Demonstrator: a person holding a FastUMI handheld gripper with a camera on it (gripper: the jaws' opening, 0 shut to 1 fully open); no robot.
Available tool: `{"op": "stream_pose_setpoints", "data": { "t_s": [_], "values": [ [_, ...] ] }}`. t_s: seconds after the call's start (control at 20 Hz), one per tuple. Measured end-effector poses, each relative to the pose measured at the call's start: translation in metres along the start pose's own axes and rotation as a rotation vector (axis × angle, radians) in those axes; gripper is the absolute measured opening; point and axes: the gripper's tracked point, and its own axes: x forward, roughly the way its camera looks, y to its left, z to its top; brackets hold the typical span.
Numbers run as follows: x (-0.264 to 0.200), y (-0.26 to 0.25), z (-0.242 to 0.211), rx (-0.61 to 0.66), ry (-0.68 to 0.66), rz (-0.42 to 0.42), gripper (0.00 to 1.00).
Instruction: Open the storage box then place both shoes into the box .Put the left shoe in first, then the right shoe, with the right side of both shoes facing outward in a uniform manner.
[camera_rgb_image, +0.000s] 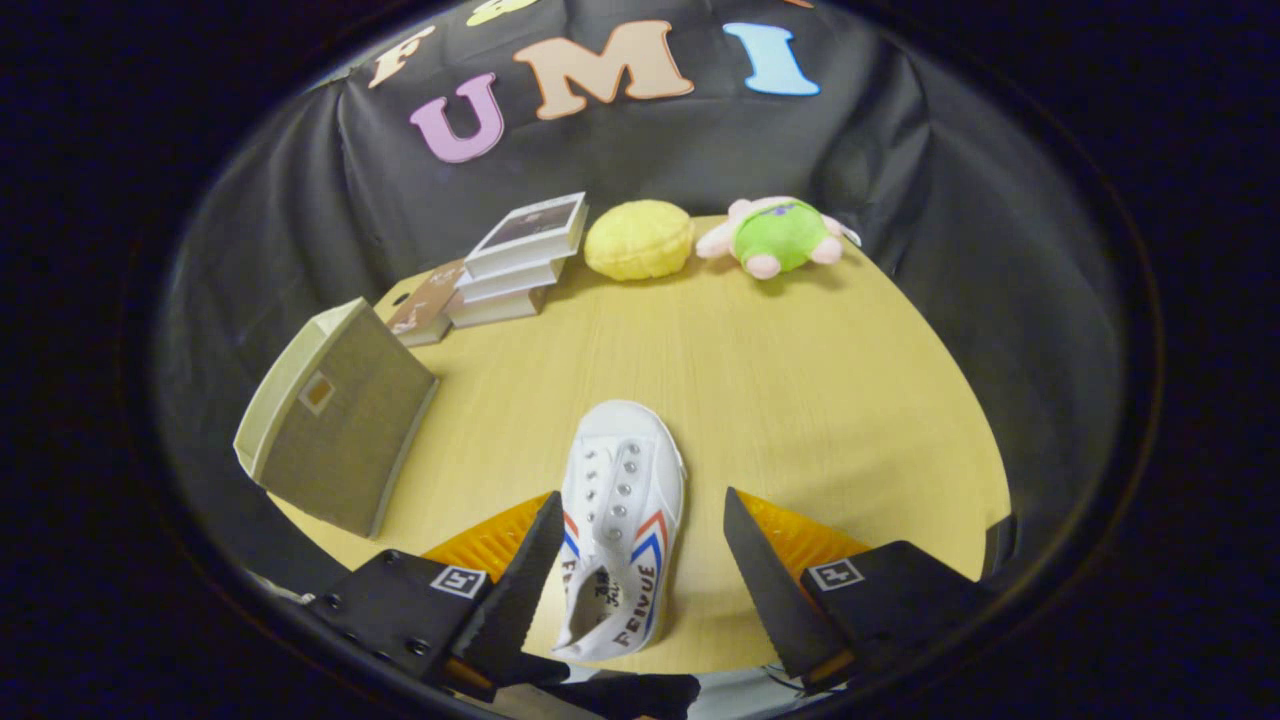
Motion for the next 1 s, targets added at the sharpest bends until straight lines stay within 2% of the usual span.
{"op": "stream_pose_setpoints", "data": {
  "t_s": [0.35, 0.45, 0.7, 1.0],
  "values": [
    [0.024, -0.004, -0.035, -0.017, 0.101, 0.028, 0.98],
    [0.029, -0.002, -0.039, -0.020, 0.115, 0.037, 0.95],
    [0.036, 0.008, -0.054, -0.001, 0.167, 0.074, 0.72],
    [0.037, 0.004, -0.059, -0.017, 0.187, 0.050, 0.44]
  ]
}}
